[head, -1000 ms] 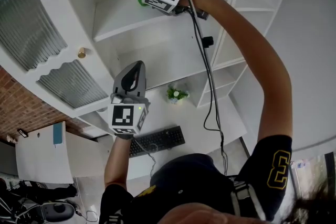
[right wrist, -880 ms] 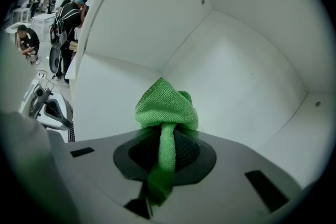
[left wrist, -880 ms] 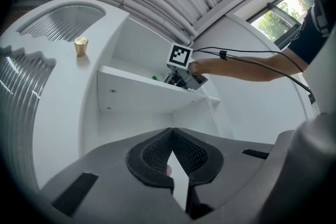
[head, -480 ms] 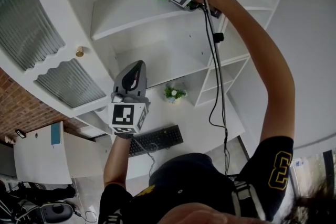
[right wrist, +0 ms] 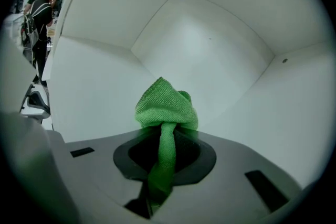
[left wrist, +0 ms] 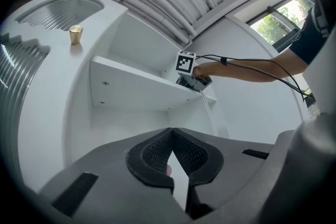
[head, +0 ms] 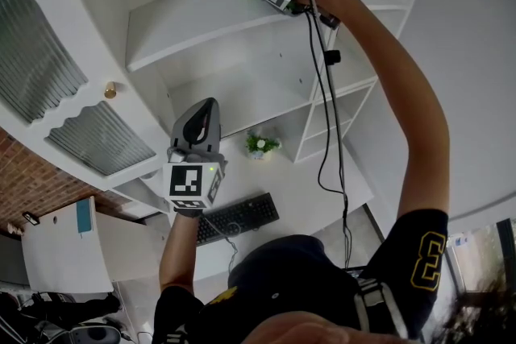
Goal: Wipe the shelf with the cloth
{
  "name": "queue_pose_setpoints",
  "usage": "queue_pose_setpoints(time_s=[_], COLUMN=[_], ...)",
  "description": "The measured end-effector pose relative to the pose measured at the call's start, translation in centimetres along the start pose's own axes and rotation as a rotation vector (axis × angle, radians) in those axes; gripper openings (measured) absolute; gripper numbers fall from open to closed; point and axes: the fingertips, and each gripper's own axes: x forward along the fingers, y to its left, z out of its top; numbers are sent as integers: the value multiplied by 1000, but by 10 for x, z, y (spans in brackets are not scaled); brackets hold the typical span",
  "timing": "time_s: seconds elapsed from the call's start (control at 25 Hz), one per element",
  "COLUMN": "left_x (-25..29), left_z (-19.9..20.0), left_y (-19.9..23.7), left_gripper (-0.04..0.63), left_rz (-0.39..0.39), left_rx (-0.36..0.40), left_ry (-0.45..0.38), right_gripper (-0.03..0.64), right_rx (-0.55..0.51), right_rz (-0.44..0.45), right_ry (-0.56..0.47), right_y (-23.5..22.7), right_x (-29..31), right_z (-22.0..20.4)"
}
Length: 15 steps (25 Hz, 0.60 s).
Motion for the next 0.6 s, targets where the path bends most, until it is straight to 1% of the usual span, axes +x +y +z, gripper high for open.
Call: queue_pose_setpoints(time_s=[0.12, 0.24, 0.6], left_x=[2, 3, 3], left_z=[0, 1, 4], left_y=[-2, -5, -4], left_gripper=[18, 18, 18], left_rz=[-5, -9, -6], left_rx=[-6, -6, -6], left_ry=[-4, -8, -13], right_gripper=[40, 40, 40], right_rx=[34, 39, 50], right_rz=[-37, -65, -75], right_ry=[27, 49, 40], right_y=[-7, -10, -12], right_x=[-1, -3, -3], right_z=[-8, -12, -10])
